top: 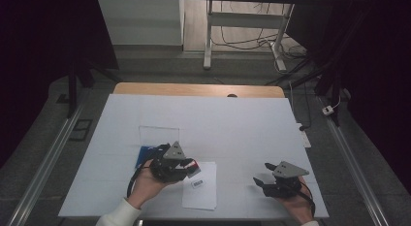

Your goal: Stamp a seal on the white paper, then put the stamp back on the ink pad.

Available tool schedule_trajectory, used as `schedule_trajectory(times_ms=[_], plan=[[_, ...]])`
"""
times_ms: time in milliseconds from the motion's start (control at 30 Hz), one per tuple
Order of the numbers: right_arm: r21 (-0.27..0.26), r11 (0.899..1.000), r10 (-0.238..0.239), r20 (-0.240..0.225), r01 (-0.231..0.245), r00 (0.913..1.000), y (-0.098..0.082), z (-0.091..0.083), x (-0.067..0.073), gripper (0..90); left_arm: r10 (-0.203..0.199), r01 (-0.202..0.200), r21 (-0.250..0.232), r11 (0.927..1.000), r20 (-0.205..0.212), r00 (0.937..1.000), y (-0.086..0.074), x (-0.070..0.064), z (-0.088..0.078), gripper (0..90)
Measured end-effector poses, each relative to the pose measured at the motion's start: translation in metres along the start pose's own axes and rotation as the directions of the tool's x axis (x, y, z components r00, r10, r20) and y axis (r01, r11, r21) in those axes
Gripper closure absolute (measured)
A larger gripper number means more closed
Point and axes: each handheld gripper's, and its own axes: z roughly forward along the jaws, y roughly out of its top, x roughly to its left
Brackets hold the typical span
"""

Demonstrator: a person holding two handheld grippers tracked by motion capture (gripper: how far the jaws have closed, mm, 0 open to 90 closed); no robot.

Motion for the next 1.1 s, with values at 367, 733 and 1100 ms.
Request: schedule_trajectory(times_ms=[367,733,1100], plan=[[0.003,1.0,-0.002,0.0,0.002,1.0,-0.001,0.001,0.0,30.2,-0.011,0.01,-0.02,0.9997,-0.024,0.9997,-0.003,0.009,-0.014,69.5],[0.009,1.0,-0.004,-0.002,0.004,1.0,-0.001,0.002,0.001,30.2,-0.049,0.048,-0.03,0.9984,-0.056,0.9972,-0.009,0.023,-0.022,69.5],[0.016,1.0,-0.007,0.004,0.007,1.0,-0.001,0.002,0.001,30.2,-0.104,0.1,-0.034,0.9943,-0.133,0.9857,-0.022,0.043,-0.03,69.5]])
